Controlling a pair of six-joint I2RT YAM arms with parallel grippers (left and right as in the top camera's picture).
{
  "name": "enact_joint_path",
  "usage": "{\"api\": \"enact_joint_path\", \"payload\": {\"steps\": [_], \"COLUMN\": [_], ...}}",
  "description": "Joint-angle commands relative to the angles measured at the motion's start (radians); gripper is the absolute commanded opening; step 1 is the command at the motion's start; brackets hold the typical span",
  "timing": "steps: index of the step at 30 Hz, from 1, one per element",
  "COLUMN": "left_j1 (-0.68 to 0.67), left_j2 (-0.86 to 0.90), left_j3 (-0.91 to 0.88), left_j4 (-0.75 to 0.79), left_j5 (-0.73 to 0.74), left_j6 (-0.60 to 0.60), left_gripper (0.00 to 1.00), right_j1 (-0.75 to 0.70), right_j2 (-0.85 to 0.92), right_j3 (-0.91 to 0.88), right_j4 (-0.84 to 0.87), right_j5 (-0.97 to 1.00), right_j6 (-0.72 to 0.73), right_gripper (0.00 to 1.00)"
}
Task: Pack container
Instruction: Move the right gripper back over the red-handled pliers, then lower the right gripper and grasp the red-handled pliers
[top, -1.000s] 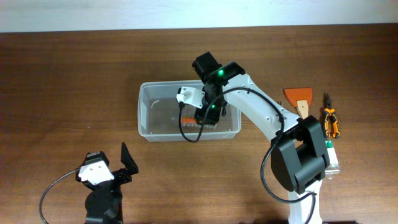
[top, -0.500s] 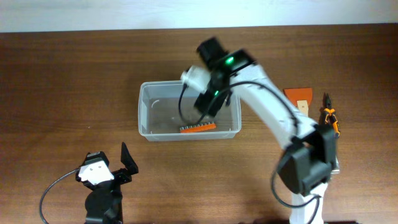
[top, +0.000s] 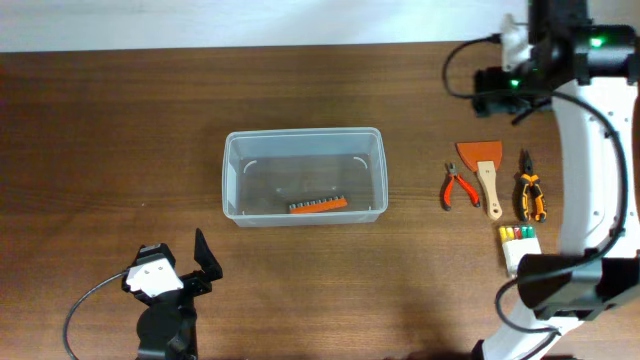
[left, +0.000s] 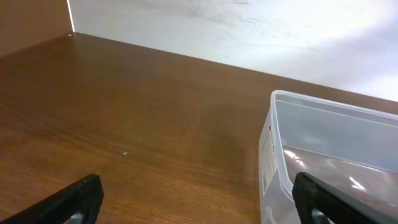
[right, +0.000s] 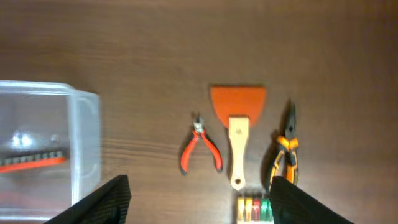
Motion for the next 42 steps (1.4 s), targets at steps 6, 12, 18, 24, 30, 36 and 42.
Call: {"api": "enact_joint_path", "payload": {"steps": [6, 12, 18, 24, 30, 36, 42], "left_j1": [-0.003, -0.003, -0.003, -0.003, -0.003, -0.003, -0.003], "left_j2": [-0.006, -0.006, -0.006, -0.006, -0.006, -0.006, -0.006], "left_j3": [-0.003, -0.003, -0.003, -0.003, -0.003, -0.003, -0.003], "left_j4": [-0.002, -0.002, -0.002, -0.002, -0.002, -0.002, -0.001], "left_j5": [-0.003, -0.003, -0.003, -0.003, -0.003, -0.003, -0.003], "left_j6": [0.009, 0.009, 0.009, 0.009, 0.009, 0.009, 0.009], "left_gripper": [0.99, 0.99, 0.99, 0.99, 0.99, 0.99, 0.99], "right_j1": [-0.039, -0.034, -0.034, -0.034, -0.034, -0.026, 0.033], "right_j2": [0.029, 0.029, 0.029, 0.029, 0.029, 0.029, 0.029], "right_j3": [-0.220, -0.465, -0.681, -0.811, -0.861, -0.867, -0.867], "right_j4": [0.050, 0.184, 0.327, 0.422, 0.470, 0.509, 0.563], "right_j5": [-0.030, -0.029, -0.029, -0.032, -0.068, -0.087, -0.085], "right_j6": [0.041, 0.041, 0.040, 0.019, 0.039, 0.111, 0.175], "right_gripper": [0.67, 0.60, 0.59, 0.42, 0.43, 0.44, 0.44]}}
